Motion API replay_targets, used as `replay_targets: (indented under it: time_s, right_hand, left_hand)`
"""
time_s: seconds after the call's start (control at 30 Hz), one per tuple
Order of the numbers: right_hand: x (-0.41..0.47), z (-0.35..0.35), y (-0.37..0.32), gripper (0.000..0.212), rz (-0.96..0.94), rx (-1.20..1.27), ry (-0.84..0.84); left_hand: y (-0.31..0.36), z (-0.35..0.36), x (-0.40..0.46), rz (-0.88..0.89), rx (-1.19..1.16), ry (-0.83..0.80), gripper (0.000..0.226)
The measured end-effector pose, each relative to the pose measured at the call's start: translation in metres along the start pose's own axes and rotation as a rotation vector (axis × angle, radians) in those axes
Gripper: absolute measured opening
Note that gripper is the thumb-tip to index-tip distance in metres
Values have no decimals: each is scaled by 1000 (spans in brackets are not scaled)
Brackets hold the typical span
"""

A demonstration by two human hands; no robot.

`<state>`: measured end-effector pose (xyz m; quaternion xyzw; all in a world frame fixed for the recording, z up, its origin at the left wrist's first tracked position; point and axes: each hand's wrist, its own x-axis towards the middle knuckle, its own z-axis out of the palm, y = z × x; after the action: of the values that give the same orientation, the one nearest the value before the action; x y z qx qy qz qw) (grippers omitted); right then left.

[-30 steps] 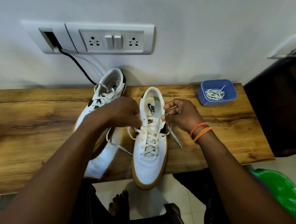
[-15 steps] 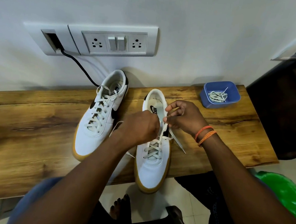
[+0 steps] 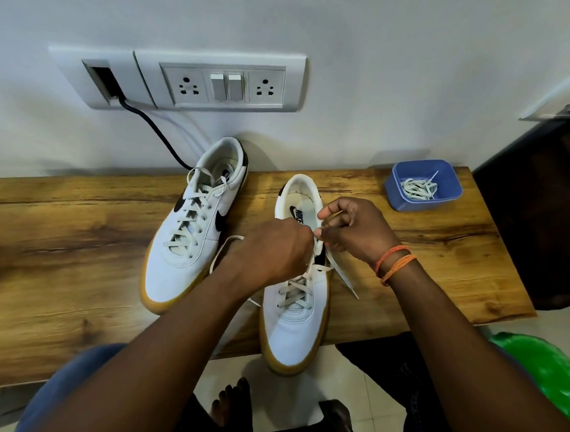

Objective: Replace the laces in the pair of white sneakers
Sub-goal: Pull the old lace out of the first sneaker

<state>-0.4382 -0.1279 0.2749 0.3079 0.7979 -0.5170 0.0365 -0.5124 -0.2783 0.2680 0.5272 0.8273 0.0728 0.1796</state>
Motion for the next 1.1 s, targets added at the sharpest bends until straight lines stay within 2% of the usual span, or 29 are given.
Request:
replay_targets:
  time_s: [0.13,0.2,0.3,0.33,0.43,0.47,0.57,0.67,0.8,0.87,1.0,1.1]
  right_hand:
    - [0,-3,0,25,25,29,-12]
    - [0,-3,1,25,26,34,-11]
    - [-1,-2,0,25,26,34,-14]
    - [-1,-2,-1,25,30,39,-16]
    - [-1,-2,-1,26,37,49,-24]
    - [0,-2,-2,26,38,47,-25]
    - [0,-1,-1,27,45,36,-24]
    - [1,-2,-1,27,49,26,-25]
    - [0,-3,-1,27,47,28,-25]
    - [0,-3,0,27,44,34,-23]
    - [0,-3,1,26,40,33,-20]
    - [0,-3,1,26,39,33,-20]
  left_hand:
    - [-23,-27,-6,-104,-196,-12,10]
    - [-37,-39,-13,-231,-129,96,18]
    - [-48,-39,-22,-369,-51,239,9]
    - [-47,-38,-22,-348,-76,267,9]
    - [-33,-32,-15,-173,-279,285,29]
    - [-25,-29,-12,-115,-287,257,28]
    - [-6,-8,-3,-43,-117,121,21]
    - [-1,10,0,-42,-35,54,18]
    - [-9,-5,-2,-73,-135,60,23]
    - [-21,-21,-5,-134,-180,97,26]
    - [-47,-35,-14,-307,-261,280,13]
    - [-42,-34,-14,-246,-316,303,6]
